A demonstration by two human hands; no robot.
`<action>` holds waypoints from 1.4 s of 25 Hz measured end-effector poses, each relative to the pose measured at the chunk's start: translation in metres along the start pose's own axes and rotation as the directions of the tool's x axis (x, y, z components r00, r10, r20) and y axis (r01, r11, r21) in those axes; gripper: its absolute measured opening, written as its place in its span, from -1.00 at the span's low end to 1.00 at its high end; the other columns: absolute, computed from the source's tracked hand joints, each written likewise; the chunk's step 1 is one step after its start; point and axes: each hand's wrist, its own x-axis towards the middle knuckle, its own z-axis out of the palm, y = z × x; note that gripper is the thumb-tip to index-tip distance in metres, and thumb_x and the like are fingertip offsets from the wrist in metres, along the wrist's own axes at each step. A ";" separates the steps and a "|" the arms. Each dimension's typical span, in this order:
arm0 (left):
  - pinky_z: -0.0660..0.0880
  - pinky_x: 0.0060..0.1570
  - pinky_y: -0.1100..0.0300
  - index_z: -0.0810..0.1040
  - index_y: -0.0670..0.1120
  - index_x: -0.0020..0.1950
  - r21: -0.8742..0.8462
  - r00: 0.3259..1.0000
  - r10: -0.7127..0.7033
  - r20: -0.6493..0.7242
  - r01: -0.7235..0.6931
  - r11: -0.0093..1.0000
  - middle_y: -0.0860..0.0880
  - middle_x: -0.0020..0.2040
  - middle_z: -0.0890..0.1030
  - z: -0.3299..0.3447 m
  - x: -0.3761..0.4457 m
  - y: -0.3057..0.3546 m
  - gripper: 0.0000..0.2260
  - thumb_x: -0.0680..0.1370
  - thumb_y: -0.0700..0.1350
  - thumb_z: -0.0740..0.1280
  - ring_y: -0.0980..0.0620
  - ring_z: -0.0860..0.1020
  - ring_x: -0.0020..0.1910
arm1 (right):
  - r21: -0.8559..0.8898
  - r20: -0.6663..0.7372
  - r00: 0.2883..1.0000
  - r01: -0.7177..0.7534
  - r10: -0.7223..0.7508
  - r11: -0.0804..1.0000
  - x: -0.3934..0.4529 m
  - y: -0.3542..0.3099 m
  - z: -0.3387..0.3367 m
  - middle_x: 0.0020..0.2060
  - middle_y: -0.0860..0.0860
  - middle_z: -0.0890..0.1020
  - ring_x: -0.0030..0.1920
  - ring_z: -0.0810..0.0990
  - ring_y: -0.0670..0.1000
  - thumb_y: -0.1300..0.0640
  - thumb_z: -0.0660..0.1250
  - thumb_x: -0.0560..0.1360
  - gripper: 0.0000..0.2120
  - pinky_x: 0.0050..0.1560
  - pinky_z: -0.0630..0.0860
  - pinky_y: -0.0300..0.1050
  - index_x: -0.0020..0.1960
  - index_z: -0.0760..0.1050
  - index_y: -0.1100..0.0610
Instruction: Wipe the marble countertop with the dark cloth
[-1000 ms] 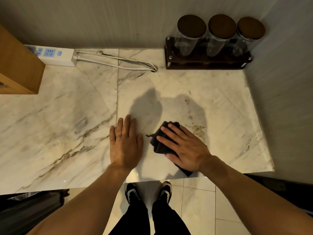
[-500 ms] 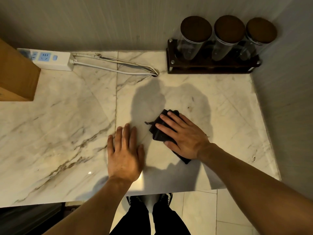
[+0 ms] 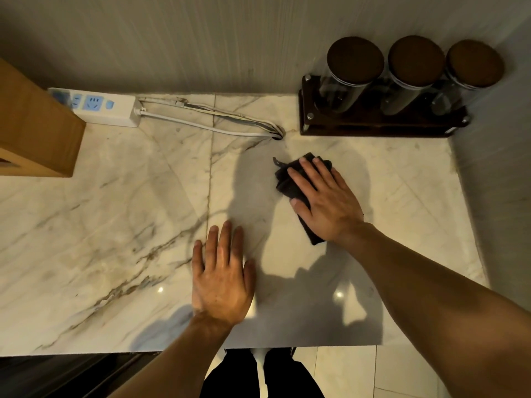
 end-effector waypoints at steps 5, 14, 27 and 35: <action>0.06 0.44 -0.19 0.25 -0.13 0.49 -0.004 1.000 0.008 0.004 -0.008 1.000 -0.15 0.52 0.25 0.001 0.000 -0.001 -0.46 0.55 0.06 0.07 -0.18 0.14 0.50 | 0.056 -0.018 0.972 -0.235 0.236 0.970 0.023 0.003 0.000 0.57 0.02 -0.02 0.54 -0.11 0.07 -0.19 -0.11 0.58 -0.43 0.51 -0.11 0.08 0.54 -0.09 -0.09; 0.05 0.45 -0.17 0.24 -0.10 0.50 0.014 1.000 0.001 0.007 -0.001 1.000 -0.12 0.53 0.23 0.002 0.000 -0.001 -0.46 0.55 0.07 0.07 -0.16 0.15 0.51 | 0.243 -0.039 0.712 -0.674 0.701 0.698 0.043 -0.013 0.000 0.56 0.11 -0.06 0.54 -0.14 0.15 -0.14 -0.15 0.59 -0.42 0.50 -0.17 0.17 0.56 -0.11 0.03; 0.10 0.43 -0.20 0.23 -0.12 0.51 0.044 0.999 -0.006 0.034 0.005 0.999 -0.14 0.52 0.24 0.002 -0.001 -0.001 -0.44 0.54 0.07 0.04 -0.17 0.17 0.51 | 0.315 0.030 0.528 -0.811 0.848 0.494 -0.006 -0.032 0.002 0.56 0.09 -0.15 0.53 -0.22 0.12 -0.13 -0.16 0.61 -0.41 0.49 -0.24 0.14 0.55 -0.21 0.06; 0.03 0.45 -0.19 0.21 -0.13 0.51 -0.022 1.000 -0.002 -0.004 0.002 1.000 -0.15 0.52 0.25 0.001 -0.003 0.000 -0.44 0.56 0.10 -0.01 -0.17 0.14 0.51 | 0.303 0.050 0.464 -0.851 0.885 0.429 -0.053 -0.047 0.009 0.56 0.08 -0.16 0.53 -0.22 0.11 -0.13 -0.14 0.61 -0.41 0.50 -0.21 0.13 0.56 -0.21 0.06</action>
